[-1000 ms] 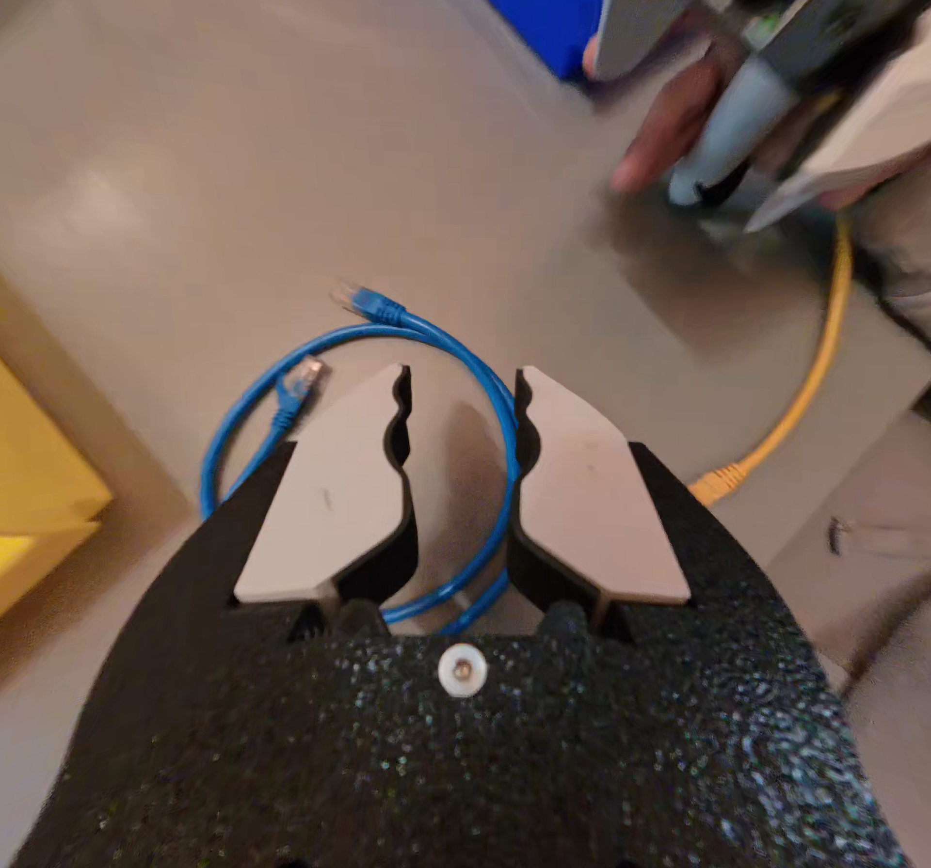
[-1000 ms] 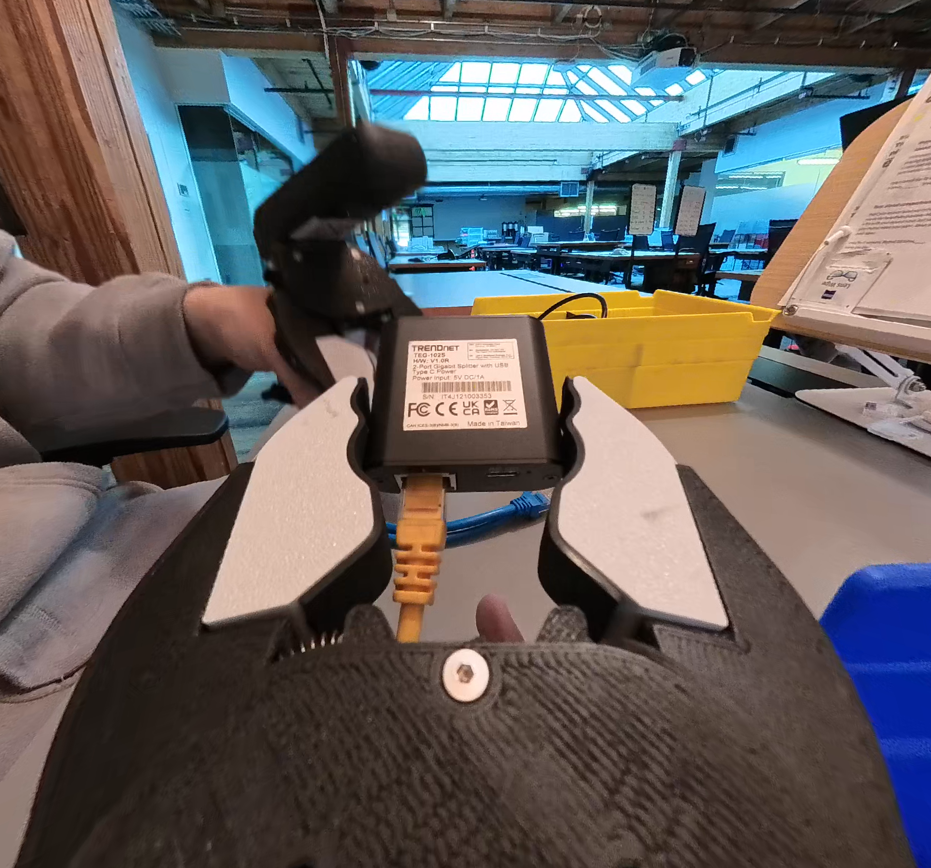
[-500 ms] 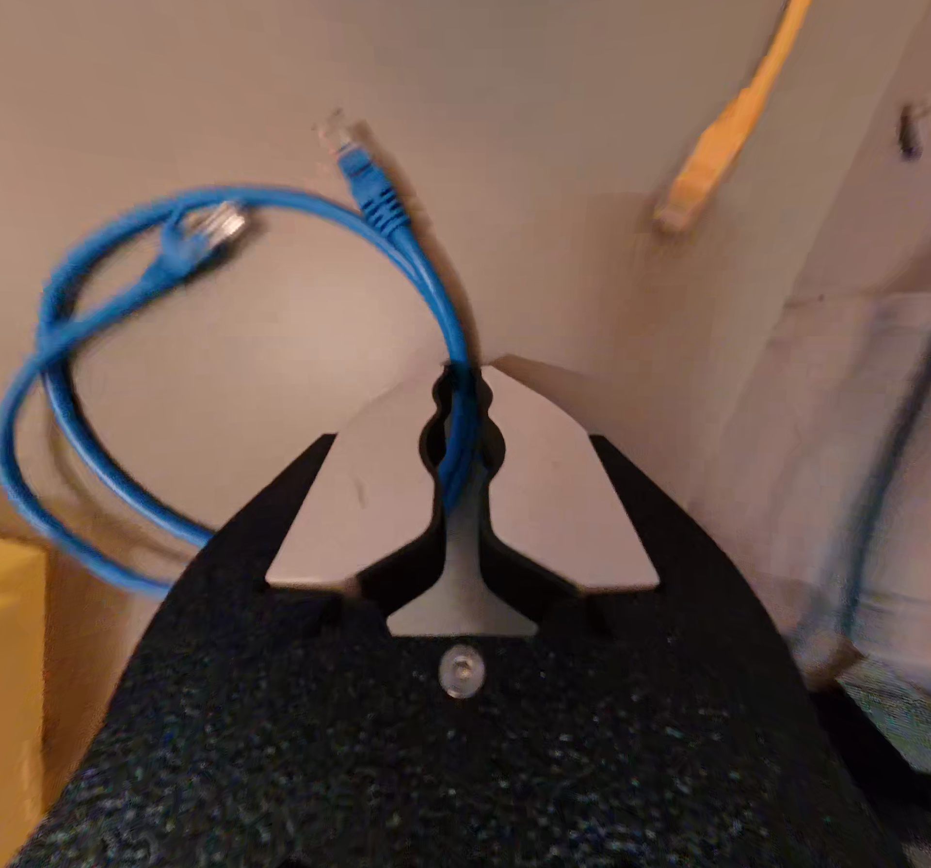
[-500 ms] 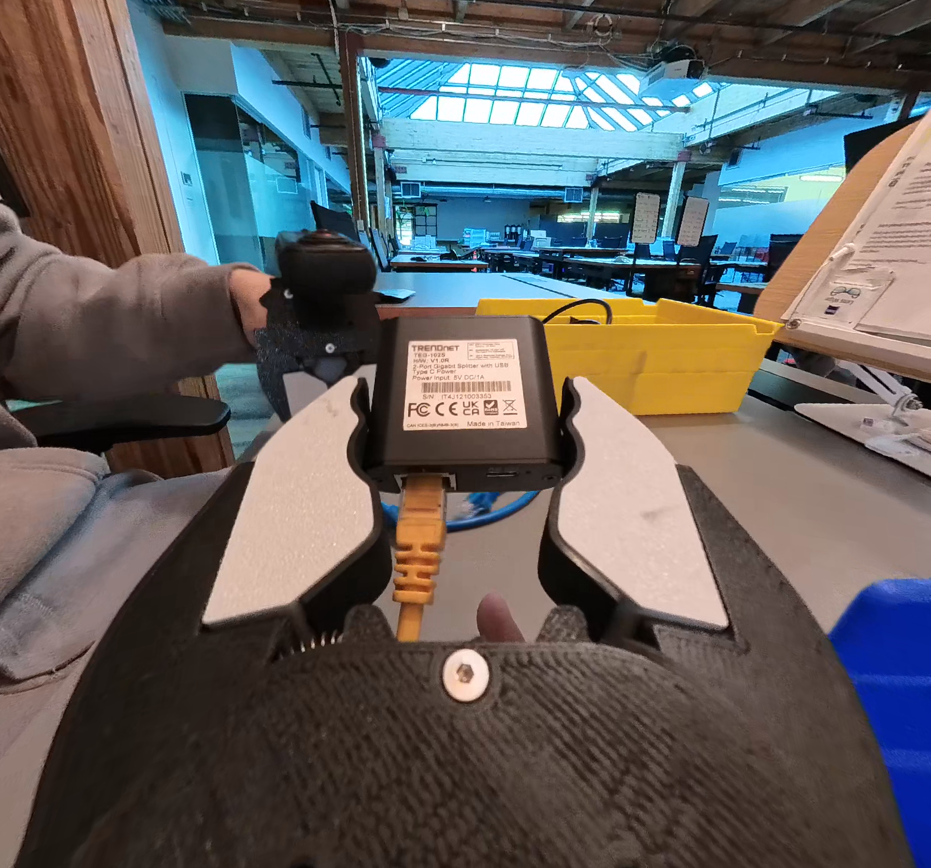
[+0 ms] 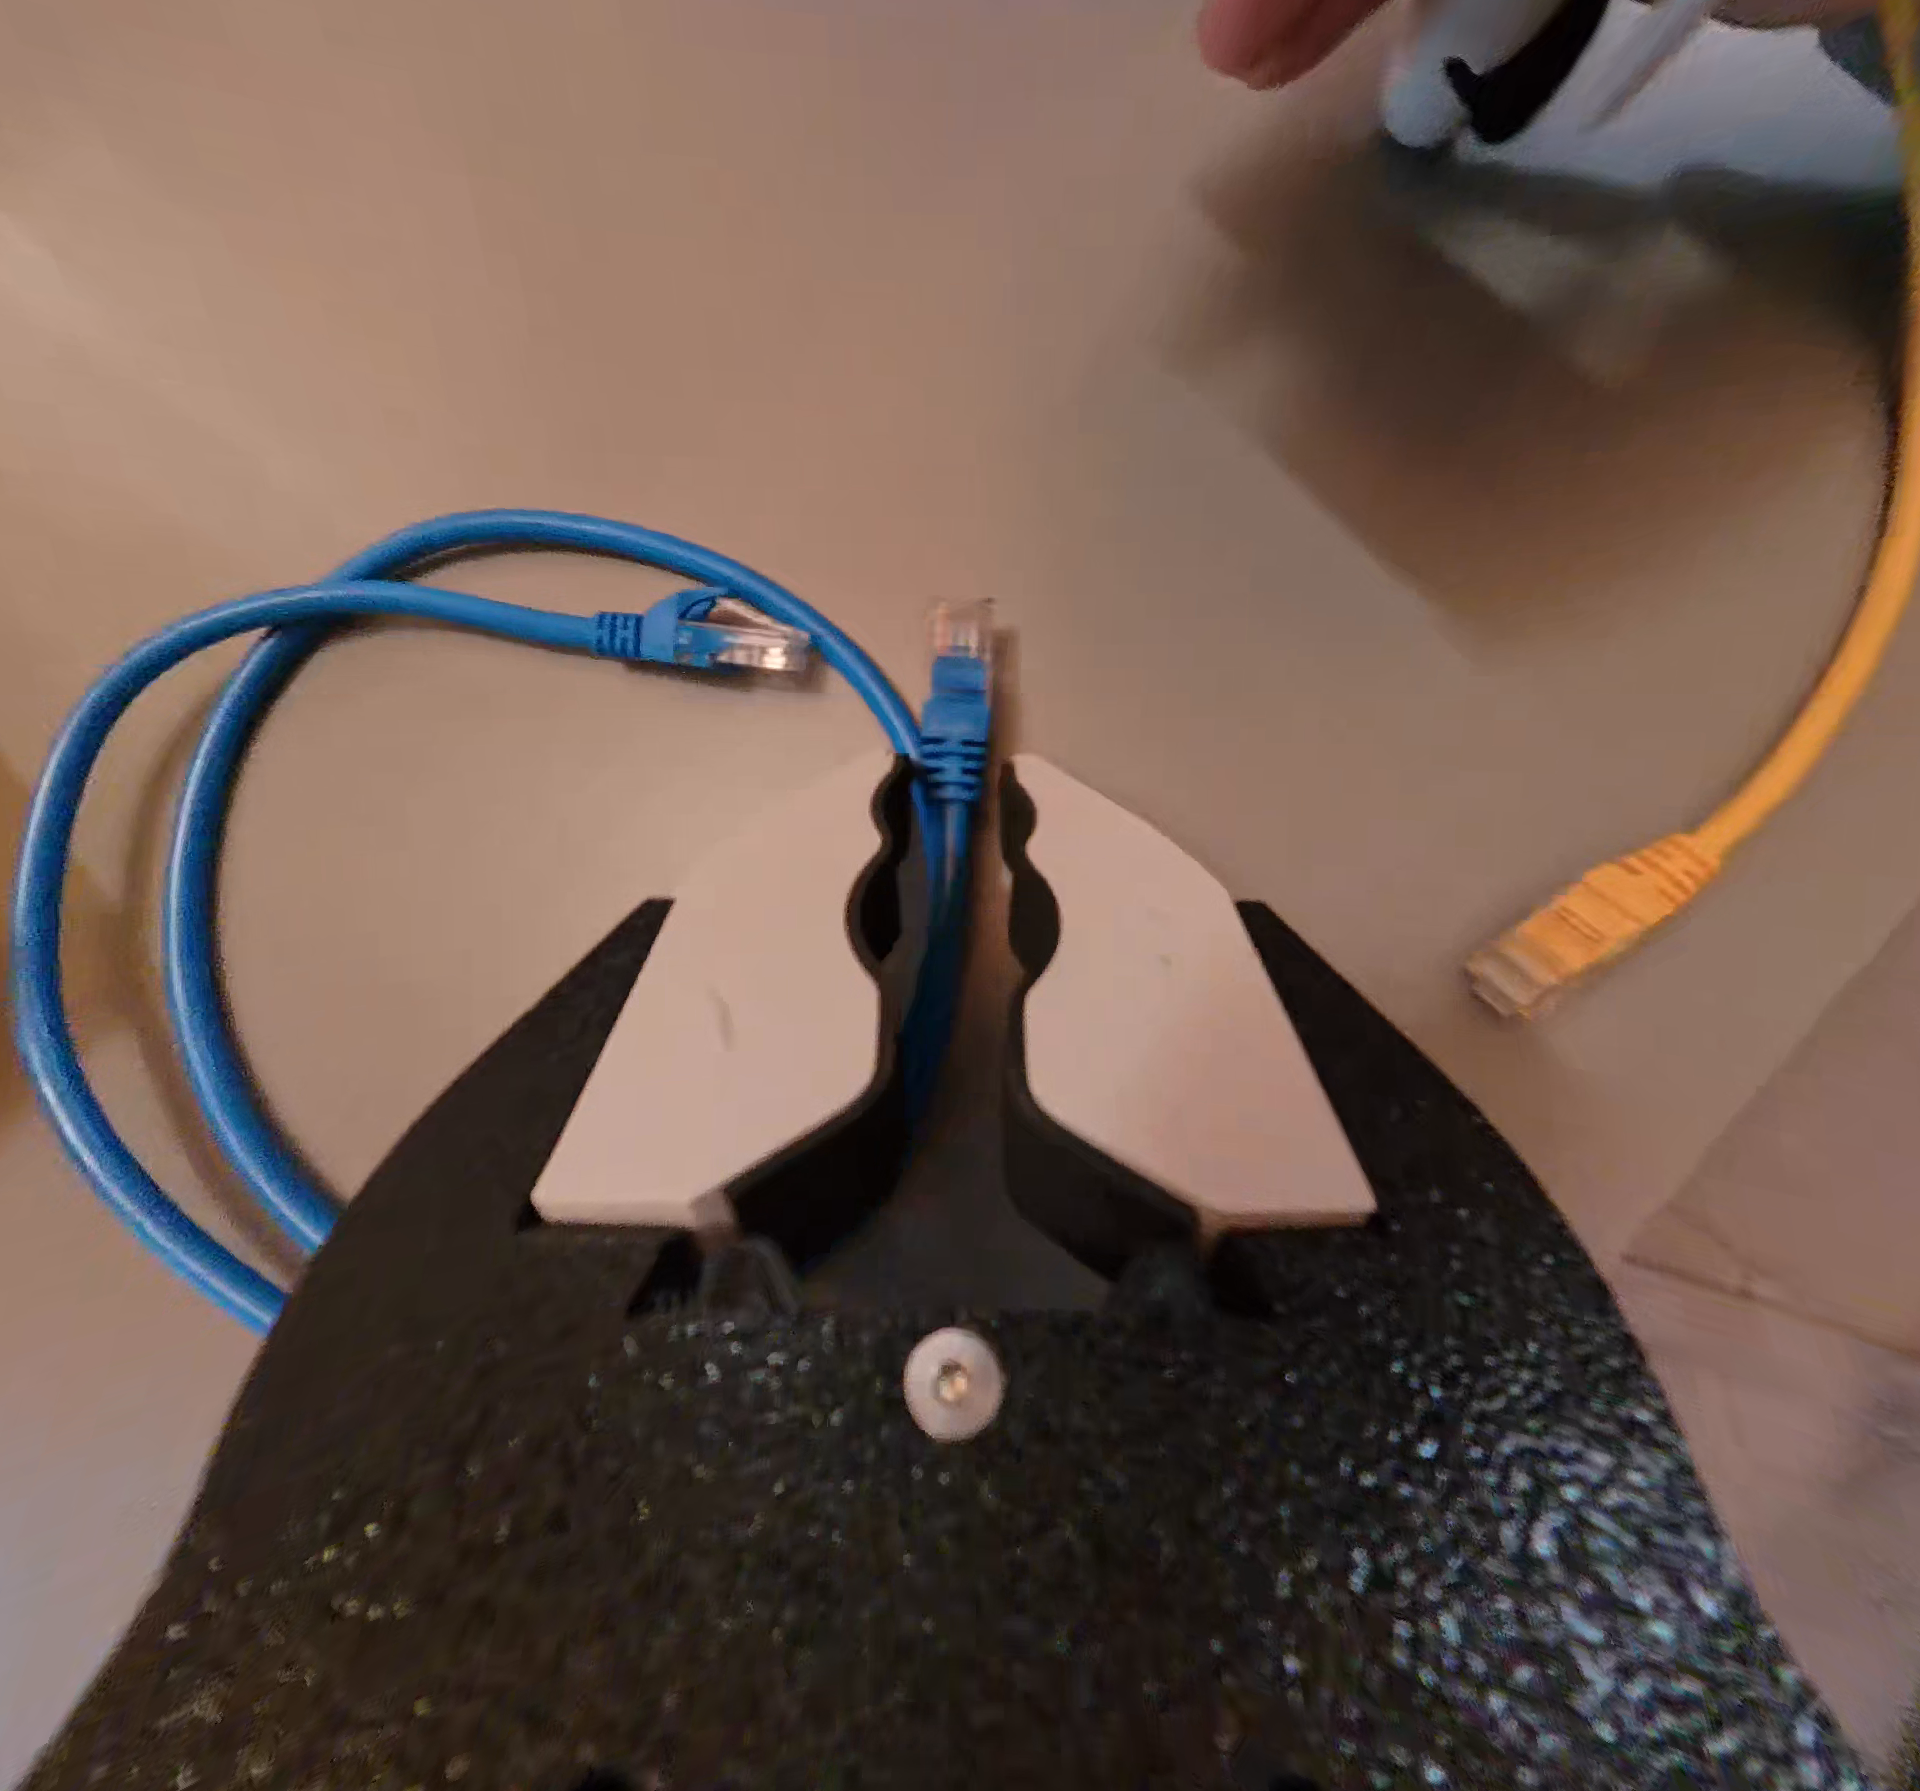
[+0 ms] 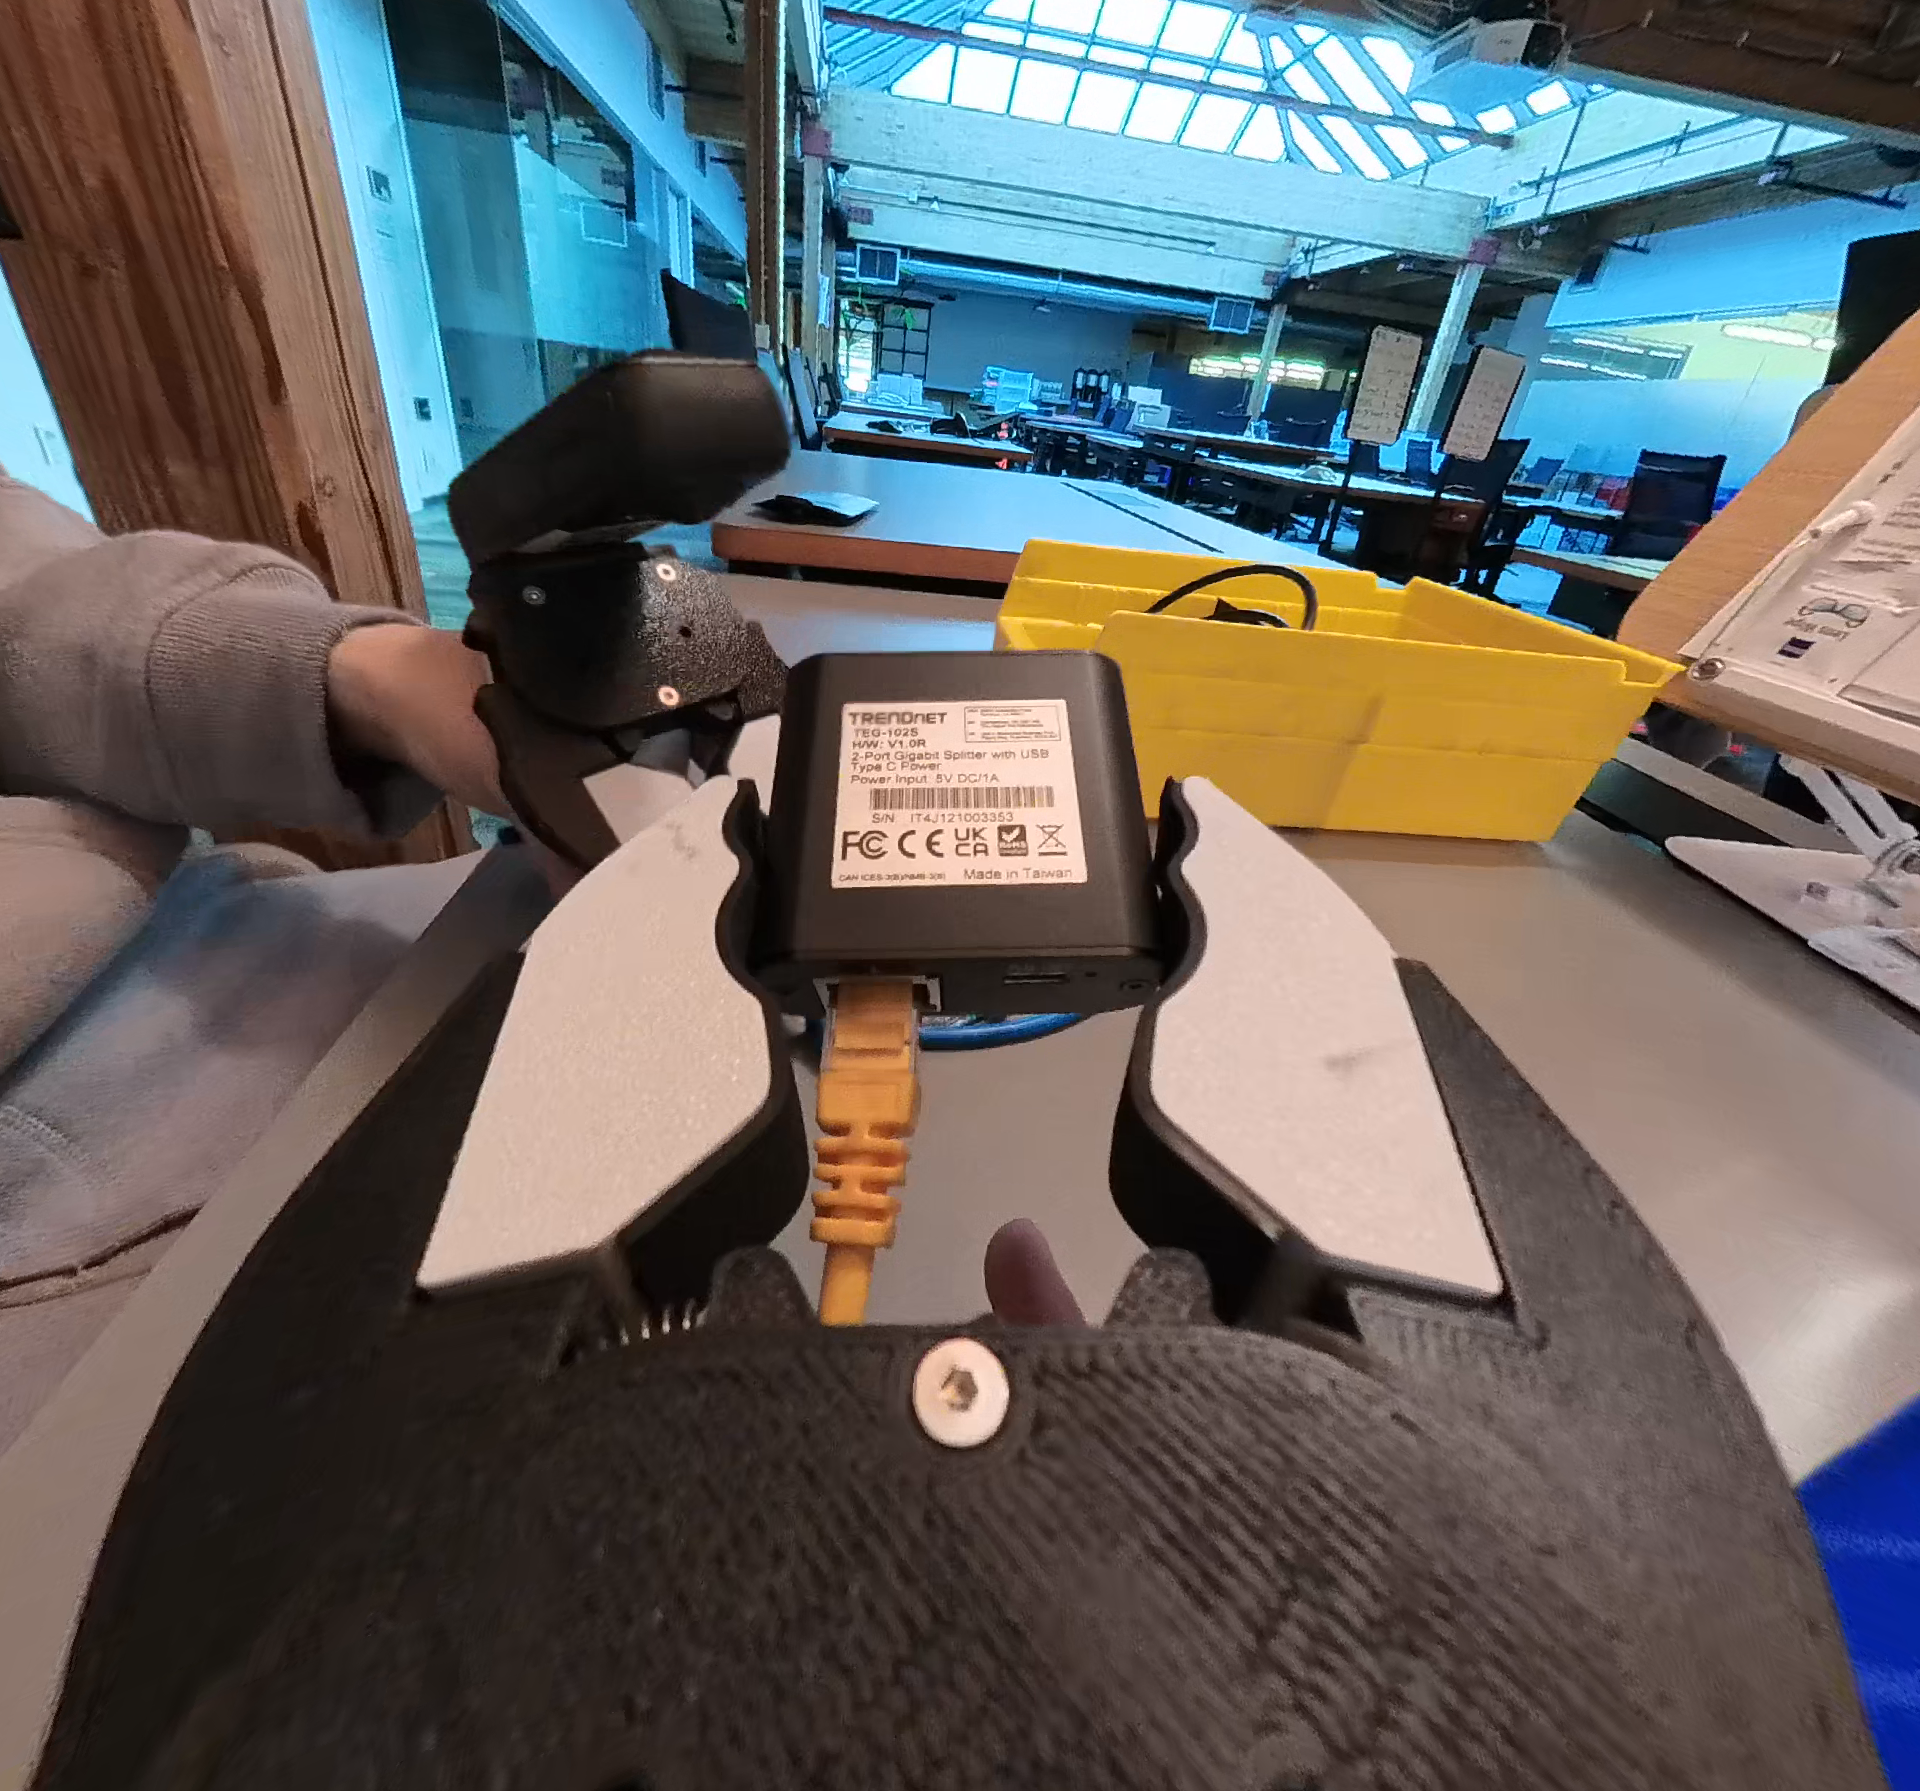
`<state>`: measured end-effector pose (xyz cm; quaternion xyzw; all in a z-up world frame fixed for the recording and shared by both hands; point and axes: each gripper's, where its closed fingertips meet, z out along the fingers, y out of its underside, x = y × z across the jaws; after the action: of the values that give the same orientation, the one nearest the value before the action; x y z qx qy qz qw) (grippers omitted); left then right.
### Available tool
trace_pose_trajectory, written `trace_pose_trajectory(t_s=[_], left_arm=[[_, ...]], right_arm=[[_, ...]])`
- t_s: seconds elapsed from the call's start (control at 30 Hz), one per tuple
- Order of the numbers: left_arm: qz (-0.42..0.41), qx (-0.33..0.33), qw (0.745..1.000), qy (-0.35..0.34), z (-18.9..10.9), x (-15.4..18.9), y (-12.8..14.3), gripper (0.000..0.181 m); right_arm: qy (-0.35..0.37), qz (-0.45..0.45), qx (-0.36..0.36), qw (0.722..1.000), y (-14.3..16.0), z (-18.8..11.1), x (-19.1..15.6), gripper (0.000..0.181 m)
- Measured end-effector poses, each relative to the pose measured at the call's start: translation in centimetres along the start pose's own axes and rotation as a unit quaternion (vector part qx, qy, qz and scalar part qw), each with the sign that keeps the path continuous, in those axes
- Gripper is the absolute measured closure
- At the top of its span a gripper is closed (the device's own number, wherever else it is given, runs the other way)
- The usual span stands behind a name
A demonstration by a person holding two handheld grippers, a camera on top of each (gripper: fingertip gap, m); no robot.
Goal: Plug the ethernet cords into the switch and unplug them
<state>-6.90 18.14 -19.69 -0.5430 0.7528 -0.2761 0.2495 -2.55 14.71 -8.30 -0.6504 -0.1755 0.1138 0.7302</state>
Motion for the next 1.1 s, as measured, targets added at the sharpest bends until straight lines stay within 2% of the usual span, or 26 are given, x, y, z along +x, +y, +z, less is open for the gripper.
trace_pose_trajectory(t_s=[0.03, 0.2, 0.33, 0.47, 0.57, 0.77, 1.1], left_arm=[[0.001, 0.017, 1.000, -0.004, 0.0, -0.1, -0.2, 0.170], [0.070, 0.070, 0.995, -0.021, -0.8, 0.5, -1.2, 0.171], [0.112, 0.081, 0.990, 0.028, -2.9, 1.3, -3.0, 0.171], [0.164, 0.062, 0.980, 0.098, -6.4, 1.6, -5.4, 0.171], [0.190, 0.039, 0.973, 0.125, -7.9, 1.0, -6.7, 0.171], [0.244, -0.013, 0.963, 0.117, -7.8, 0.3, -7.8, 0.171], [0.274, -0.045, 0.955, 0.103, -6.9, 0.1, -7.7, 0.171]], right_arm=[[-0.003, -0.002, -0.004, 1.000, 0.1, 0.1, -0.1, 0.109], [-0.019, -0.011, -0.015, 1.000, 0.4, 0.3, -0.7, 0.108], [-0.045, -0.024, -0.010, 0.999, 0.3, 0.2, -1.6, 0.108], [-0.067, -0.033, -0.017, 0.997, 0.4, 0.2, -2.3, 0.108], [-0.077, -0.041, -0.033, 0.996, 0.9, 0.5, -2.8, 0.108], [-0.074, -0.045, -0.062, 0.994, 1.6, 1.0, -2.9, 0.108], [-0.072, -0.048, -0.082, 0.993, 2.1, 1.3, -2.9, 0.108]])
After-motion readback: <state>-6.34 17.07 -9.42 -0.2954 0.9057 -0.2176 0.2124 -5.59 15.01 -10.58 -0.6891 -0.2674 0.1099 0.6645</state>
